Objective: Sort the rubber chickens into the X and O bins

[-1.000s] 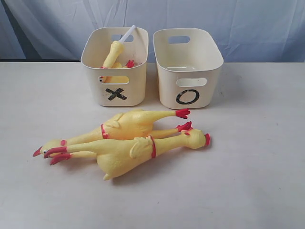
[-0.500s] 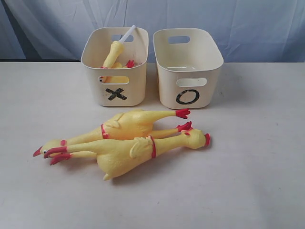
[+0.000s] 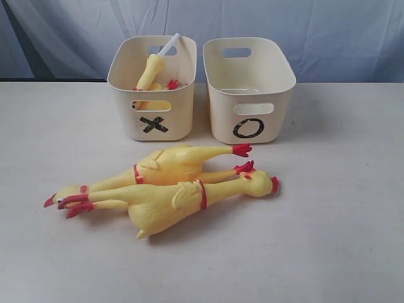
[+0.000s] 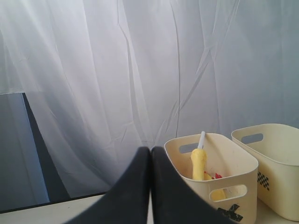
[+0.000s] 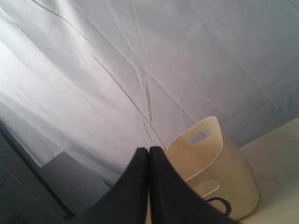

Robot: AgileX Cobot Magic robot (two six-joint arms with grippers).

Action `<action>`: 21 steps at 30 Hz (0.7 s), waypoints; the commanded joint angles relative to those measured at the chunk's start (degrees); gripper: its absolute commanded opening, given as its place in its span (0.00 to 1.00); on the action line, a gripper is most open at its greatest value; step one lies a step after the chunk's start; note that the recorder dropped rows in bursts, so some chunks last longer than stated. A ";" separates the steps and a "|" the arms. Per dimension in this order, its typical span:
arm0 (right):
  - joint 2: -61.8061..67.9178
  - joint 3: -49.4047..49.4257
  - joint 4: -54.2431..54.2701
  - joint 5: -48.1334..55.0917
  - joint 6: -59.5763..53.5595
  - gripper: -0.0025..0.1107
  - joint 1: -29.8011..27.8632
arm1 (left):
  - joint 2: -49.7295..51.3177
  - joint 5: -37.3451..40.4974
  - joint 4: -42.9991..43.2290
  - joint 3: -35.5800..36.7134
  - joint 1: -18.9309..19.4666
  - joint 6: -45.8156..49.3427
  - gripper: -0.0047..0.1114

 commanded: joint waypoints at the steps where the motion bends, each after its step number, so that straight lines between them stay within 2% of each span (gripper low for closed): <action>1: 7.87 -6.91 3.44 2.84 -0.68 0.02 0.13 | -0.34 -0.01 -0.26 0.32 -0.20 -0.03 0.04; 6: 21.31 -16.85 3.34 13.34 -9.94 0.02 0.13 | -0.34 -0.01 -0.26 0.32 -0.20 -0.03 0.04; 11: 41.06 -28.32 3.60 24.73 -28.59 0.02 0.13 | -0.28 -0.01 -0.26 0.32 -0.20 -0.15 0.04; 16: 52.13 -32.95 3.61 25.73 -39.12 0.02 2.16 | -0.28 -0.01 -0.26 0.32 -0.20 -0.15 0.04; 21: 62.77 -34.38 3.52 27.00 -59.71 0.02 8.69 | -0.28 -0.01 -0.26 0.32 -0.20 -0.15 0.04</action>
